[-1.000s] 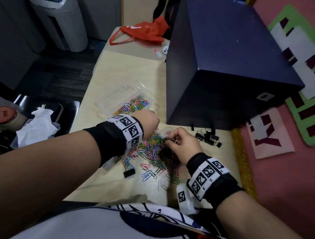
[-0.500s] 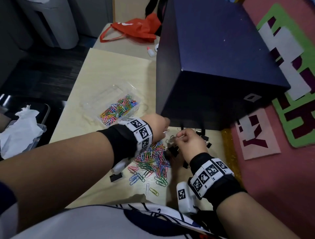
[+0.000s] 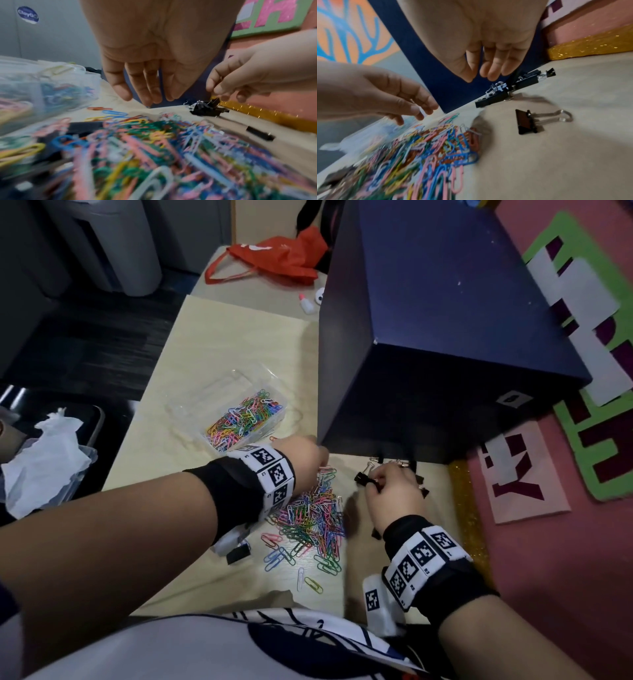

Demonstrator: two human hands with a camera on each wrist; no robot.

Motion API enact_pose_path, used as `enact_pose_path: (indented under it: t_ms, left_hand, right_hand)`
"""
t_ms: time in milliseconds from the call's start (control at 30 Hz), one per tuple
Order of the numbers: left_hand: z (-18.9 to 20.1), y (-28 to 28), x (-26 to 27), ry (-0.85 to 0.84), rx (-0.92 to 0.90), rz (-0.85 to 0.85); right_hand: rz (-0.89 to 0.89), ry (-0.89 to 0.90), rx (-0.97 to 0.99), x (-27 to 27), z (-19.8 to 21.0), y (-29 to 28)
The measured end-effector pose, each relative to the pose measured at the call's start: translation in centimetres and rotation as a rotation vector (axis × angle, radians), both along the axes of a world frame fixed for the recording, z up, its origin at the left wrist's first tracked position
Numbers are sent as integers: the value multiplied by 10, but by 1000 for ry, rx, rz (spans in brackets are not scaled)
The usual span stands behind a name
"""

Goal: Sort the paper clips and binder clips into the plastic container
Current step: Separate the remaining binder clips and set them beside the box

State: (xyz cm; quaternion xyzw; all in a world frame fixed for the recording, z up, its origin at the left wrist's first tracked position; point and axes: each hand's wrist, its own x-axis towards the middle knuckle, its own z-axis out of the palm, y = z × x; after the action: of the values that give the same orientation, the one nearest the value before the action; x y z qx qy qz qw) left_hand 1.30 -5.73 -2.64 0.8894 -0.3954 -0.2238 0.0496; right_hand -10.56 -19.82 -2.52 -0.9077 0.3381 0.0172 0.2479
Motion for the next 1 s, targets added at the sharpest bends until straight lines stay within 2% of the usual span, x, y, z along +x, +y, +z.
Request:
enact_pose_path:
  t_ms: [100, 167, 267, 333, 467, 600, 700, 767, 900, 1000]
  left_hand:
    - [-4, 12, -1, -69, 145, -55]
    - [-9, 18, -6, -37, 200, -118]
    - [-16, 27, -13, 30, 118, -207]
    - [-16, 33, -12, 49, 37, -199]
    - [-12, 47, -2, 11, -84, -40]
    - [-16, 57, 12, -1, -10, 65]
    - [-21, 60, 11, 25, 100, 38]
    - [-22, 61, 4, 48, 96, -19]
    - [-17, 67, -10, 37, -7, -111]
    - [-9, 77, -11, 11, -14, -35]
  right_hand:
    - [172, 161, 57, 2, -3, 14]
    - [266, 303, 62, 4, -6, 24]
    - [331, 406, 93, 8, -10, 35]
    - [339, 393, 97, 13, -10, 38]
    - [294, 253, 61, 28, -9, 40]
    - [411, 246, 46, 35, -8, 48]
    - [476, 359, 1, 33, -6, 55]
    - [476, 386, -37, 35, -4, 59]
    - [499, 326, -37, 48, -1, 66]
    - [567, 266, -35, 68, -4, 71]
